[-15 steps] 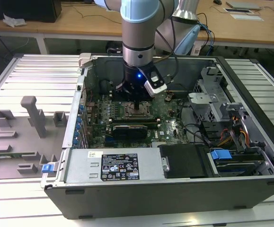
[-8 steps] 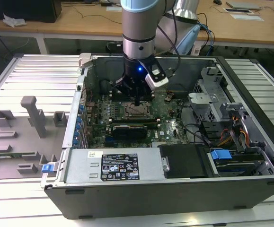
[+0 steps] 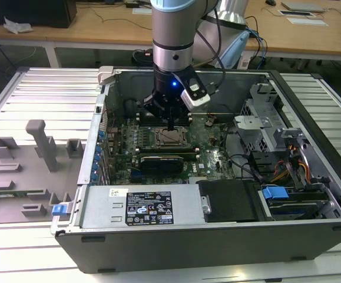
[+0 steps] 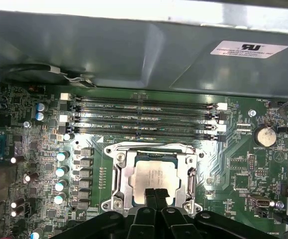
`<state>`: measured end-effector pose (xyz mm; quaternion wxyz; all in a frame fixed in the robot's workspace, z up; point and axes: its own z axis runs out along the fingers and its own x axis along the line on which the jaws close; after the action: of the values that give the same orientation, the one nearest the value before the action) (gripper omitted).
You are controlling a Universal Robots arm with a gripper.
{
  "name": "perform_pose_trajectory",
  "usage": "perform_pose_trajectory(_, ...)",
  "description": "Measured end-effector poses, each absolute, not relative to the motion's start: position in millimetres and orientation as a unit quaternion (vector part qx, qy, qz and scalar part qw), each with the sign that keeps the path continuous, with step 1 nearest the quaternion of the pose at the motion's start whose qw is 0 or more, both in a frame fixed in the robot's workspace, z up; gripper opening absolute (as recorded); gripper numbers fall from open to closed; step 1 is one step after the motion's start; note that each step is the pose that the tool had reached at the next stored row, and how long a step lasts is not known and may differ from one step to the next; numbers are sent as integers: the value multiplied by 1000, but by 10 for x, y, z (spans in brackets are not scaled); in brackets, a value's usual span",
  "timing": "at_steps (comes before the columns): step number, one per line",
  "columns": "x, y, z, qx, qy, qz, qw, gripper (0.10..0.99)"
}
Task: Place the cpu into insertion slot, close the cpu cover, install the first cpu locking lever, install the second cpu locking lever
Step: 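Install the second cpu locking lever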
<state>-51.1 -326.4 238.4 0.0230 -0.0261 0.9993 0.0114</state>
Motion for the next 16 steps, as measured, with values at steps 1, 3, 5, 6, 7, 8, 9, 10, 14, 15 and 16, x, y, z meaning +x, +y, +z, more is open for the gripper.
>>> perform_pose_trajectory(1, -511, -3265, 2384, -26, 999, 11, 23, 106)
perform_pose_trajectory(3, -511, -3265, 2384, -26, 999, 11, 23, 106)
perform_pose_trajectory(5, -511, -3265, 2385, -26, 999, 11, 23, 106)
perform_pose_trajectory(6, -511, -3265, 2385, -26, 999, 11, 23, 106)
perform_pose_trajectory(7, -513, -3269, 2387, -26, 999, 11, 23, 106)
perform_pose_trajectory(8, -515, -3274, 2386, -26, 999, 11, 23, 106)
perform_pose_trajectory(9, -518, -3287, 2385, -26, 999, 11, 23, 106)
perform_pose_trajectory(10, -522, -3308, 2385, -26, 999, 11, 23, 106)
perform_pose_trajectory(14, -524, -3343, 2399, -26, 999, 11, 23, 106)
perform_pose_trajectory(15, -523, -3347, 2411, -26, 999, 11, 23, 106)
perform_pose_trajectory(16, -523, -3368, 2414, -26, 999, 11, 23, 106)
